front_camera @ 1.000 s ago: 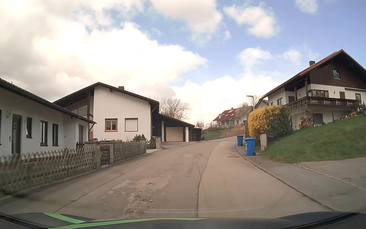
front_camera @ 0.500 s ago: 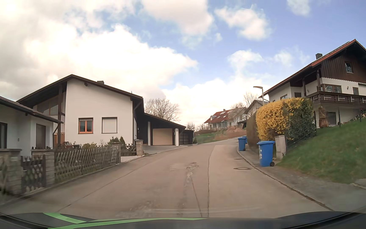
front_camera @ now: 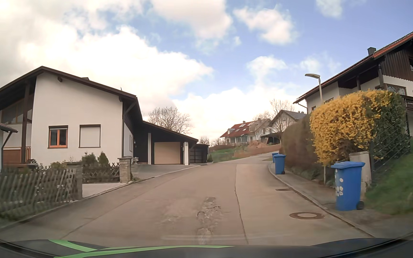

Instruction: Follow the waypoints while adhering to traffic rules and regulations

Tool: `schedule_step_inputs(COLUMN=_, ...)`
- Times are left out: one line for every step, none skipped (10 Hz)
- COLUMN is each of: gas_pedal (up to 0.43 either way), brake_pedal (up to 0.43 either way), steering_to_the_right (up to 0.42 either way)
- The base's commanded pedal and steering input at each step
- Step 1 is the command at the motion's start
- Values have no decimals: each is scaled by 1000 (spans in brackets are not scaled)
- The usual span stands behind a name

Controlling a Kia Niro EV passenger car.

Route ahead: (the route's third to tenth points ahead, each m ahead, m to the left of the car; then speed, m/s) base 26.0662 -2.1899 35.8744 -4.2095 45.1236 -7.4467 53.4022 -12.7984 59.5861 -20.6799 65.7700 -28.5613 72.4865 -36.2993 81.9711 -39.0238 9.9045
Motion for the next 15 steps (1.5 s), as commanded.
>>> schedule_step_inputs(gas_pedal=150, brake_pedal=0, steering_to_the_right=35)
schedule_step_inputs(gas_pedal=150, brake_pedal=0, steering_to_the_right=35)
schedule_step_inputs(gas_pedal=150, brake_pedal=0, steering_to_the_right=35)
schedule_step_inputs(gas_pedal=150, brake_pedal=0, steering_to_the_right=31)
schedule_step_inputs(gas_pedal=138, brake_pedal=0, steering_to_the_right=29)
schedule_step_inputs(gas_pedal=138, brake_pedal=0, steering_to_the_right=29)
schedule_step_inputs(gas_pedal=138, brake_pedal=0, steering_to_the_right=28)
schedule_step_inputs(gas_pedal=130, brake_pedal=0, steering_to_the_right=27)
schedule_step_inputs(gas_pedal=110, brake_pedal=0, steering_to_the_right=27)
schedule_step_inputs(gas_pedal=110, brake_pedal=0, steering_to_the_right=26)
schedule_step_inputs(gas_pedal=110, brake_pedal=0, steering_to_the_right=26)
schedule_step_inputs(gas_pedal=98, brake_pedal=0, steering_to_the_right=26)
schedule_step_inputs(gas_pedal=98, brake_pedal=0, steering_to_the_right=26)
schedule_step_inputs(gas_pedal=98, brake_pedal=0, steering_to_the_right=25)
schedule_step_inputs(gas_pedal=98, brake_pedal=0, steering_to_the_right=25)
